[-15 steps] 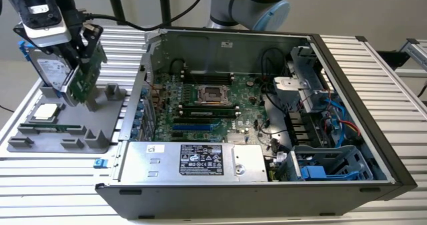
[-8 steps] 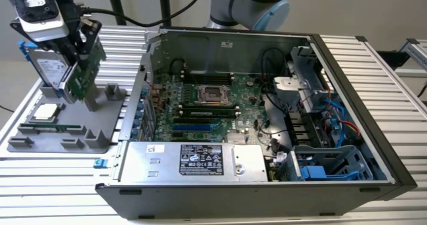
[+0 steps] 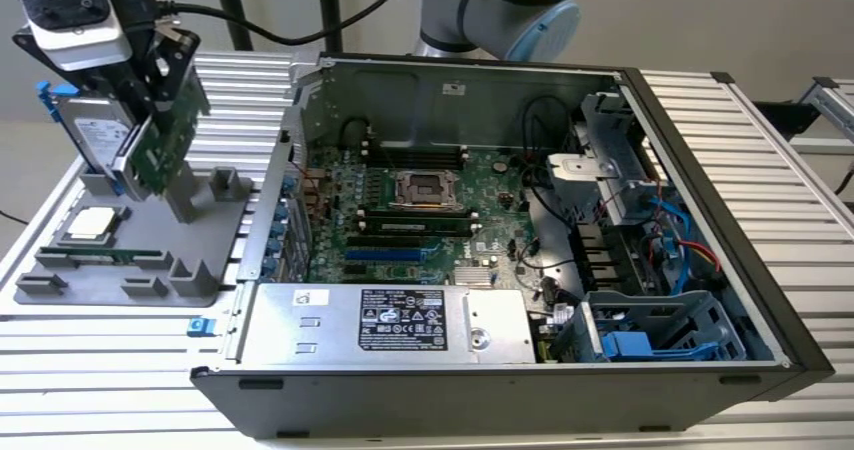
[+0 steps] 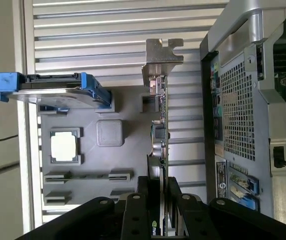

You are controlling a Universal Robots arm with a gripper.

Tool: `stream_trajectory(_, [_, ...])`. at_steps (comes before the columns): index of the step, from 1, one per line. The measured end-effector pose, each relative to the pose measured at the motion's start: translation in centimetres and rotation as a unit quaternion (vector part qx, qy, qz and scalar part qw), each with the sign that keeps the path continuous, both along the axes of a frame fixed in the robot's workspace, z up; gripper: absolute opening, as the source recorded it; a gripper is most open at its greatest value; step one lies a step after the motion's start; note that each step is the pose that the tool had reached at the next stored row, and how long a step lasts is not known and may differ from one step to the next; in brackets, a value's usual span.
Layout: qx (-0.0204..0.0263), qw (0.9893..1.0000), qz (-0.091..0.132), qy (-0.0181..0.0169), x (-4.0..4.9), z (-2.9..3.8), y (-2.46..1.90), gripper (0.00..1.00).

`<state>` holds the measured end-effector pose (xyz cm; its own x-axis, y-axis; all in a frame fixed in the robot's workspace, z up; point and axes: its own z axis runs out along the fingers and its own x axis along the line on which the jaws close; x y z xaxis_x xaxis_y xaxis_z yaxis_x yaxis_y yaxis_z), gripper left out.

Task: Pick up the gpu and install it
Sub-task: 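Pick up the gpu and move the gpu toward the slot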

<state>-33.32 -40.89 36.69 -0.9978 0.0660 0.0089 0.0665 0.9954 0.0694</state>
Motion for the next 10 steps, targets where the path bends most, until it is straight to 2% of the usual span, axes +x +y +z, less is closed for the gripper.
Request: stream_trajectory(10, [0.0011, 1.0, 0.0, 0.0, 0.0, 0.89, 0.0, 0.0])
